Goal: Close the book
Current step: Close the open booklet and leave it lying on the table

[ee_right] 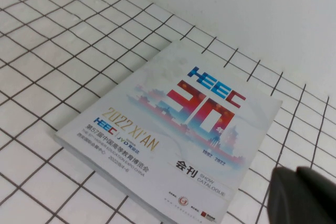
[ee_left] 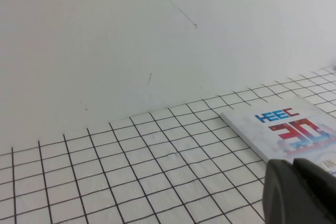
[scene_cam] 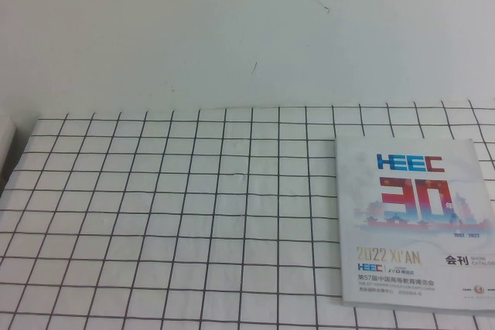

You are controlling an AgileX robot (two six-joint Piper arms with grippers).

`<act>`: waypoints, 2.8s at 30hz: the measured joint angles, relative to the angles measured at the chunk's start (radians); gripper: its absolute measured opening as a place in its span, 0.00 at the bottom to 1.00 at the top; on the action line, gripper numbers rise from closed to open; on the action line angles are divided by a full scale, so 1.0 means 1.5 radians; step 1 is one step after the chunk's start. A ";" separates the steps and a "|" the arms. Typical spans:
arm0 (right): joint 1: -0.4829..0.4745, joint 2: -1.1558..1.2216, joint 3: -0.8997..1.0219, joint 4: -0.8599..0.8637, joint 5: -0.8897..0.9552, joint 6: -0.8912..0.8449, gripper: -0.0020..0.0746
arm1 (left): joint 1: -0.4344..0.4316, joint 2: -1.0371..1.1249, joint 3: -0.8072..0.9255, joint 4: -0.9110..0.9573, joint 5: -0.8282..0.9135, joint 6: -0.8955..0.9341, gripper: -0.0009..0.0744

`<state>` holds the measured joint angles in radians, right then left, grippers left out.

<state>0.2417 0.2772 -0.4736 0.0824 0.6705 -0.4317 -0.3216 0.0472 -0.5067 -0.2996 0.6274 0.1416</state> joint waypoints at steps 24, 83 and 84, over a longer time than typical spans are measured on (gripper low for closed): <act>0.000 0.000 0.001 0.001 0.025 0.000 0.02 | 0.003 -0.002 0.063 0.144 -0.068 -0.029 0.01; -0.111 -0.194 0.257 -0.104 -0.213 0.155 0.02 | 0.155 -0.039 0.349 0.132 -0.203 -0.073 0.01; -0.113 -0.194 0.273 -0.100 -0.235 0.160 0.02 | 0.155 -0.039 0.349 0.132 -0.203 -0.073 0.01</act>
<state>0.0724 -0.0132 -0.0634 -0.0679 0.3180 -0.1921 -0.0896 -0.0118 0.0170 -0.1019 0.3226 0.0326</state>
